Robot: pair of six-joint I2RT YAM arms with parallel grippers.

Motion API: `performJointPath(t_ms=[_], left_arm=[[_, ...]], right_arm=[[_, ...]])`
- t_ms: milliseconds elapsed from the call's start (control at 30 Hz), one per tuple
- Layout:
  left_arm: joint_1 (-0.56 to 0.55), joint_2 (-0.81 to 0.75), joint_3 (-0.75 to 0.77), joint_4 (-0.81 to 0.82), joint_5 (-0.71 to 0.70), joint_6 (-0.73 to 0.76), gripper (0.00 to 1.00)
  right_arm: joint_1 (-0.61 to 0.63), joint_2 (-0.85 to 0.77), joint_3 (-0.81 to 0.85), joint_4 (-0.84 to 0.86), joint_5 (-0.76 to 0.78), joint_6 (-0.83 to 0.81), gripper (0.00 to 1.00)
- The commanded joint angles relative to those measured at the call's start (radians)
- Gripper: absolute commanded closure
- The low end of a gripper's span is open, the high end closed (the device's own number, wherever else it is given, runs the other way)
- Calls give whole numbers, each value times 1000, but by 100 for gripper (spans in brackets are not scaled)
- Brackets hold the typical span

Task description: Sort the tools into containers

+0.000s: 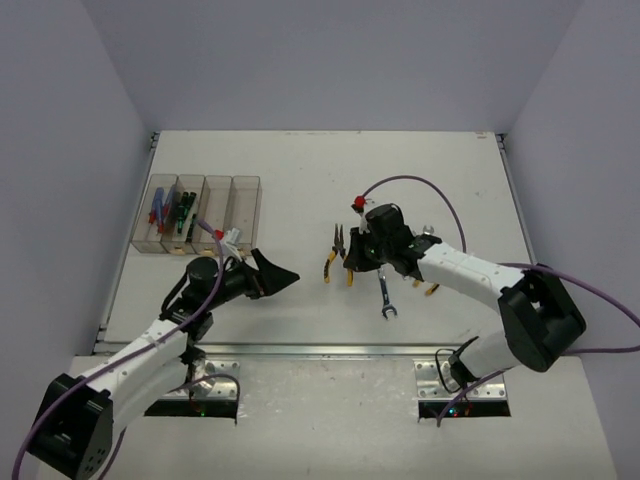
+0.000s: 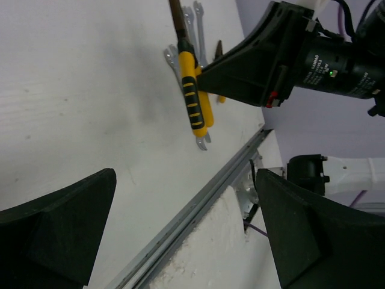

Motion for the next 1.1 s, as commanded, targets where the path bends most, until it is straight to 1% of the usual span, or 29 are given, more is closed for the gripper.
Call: performJointPath(t_ms=[0, 67, 167, 333, 433, 500, 533, 567, 600, 667, 700, 733, 833, 900, 933, 967, 1000, 1033, 1067], left_arm=[[-92, 87, 48, 312, 4, -70, 2], [-134, 129, 74, 344, -32, -70, 4], [-177, 233, 135, 369, -70, -63, 11], [-224, 365, 232, 380, -147, -52, 23], [-264, 456, 321, 333, -188, -34, 39], [-279, 482, 357, 309, -216, -21, 46], [-282, 493, 369, 300, -224, -13, 54], [-294, 499, 383, 256, -260, -3, 68], [-302, 508, 400, 224, -284, 10, 79], [-302, 521, 406, 217, -288, 14, 85], [-302, 530, 412, 216, -289, 15, 90], [-302, 544, 427, 201, -288, 24, 100], [-302, 555, 447, 182, -283, 55, 100], [-304, 540, 460, 163, -285, 105, 100], [-304, 525, 475, 145, -299, 121, 100], [-303, 505, 498, 116, -320, 150, 100], [-302, 490, 520, 80, -338, 193, 100], [-302, 475, 558, 23, -367, 220, 100], [-302, 468, 593, -64, -399, 257, 100]], right_arm=[[-1, -74, -5, 154, -85, 7, 100], [-2, -99, -13, 164, -110, 8, 100], [2, -152, -31, 203, -164, 11, 100], [17, -182, -36, 216, -188, 0, 100], [21, -195, -47, 237, -188, 9, 100], [20, -203, -45, 238, -190, 12, 100], [21, -207, -44, 236, -190, 12, 100], [22, -212, -40, 231, -191, 10, 100], [21, -222, -38, 225, -193, 7, 100], [22, -234, -41, 225, -199, 3, 100], [22, -236, -42, 228, -199, 3, 100], [22, -245, -53, 232, -199, 5, 100], [21, -260, -61, 227, -182, -1, 100], [22, -268, -69, 215, -166, -12, 99], [21, -271, -73, 214, -160, -13, 91], [20, -276, -79, 213, -153, -14, 78], [19, -280, -88, 212, -146, -16, 68], [18, -282, -92, 208, -140, -20, 50], [16, -284, -94, 202, -133, -23, 39]])
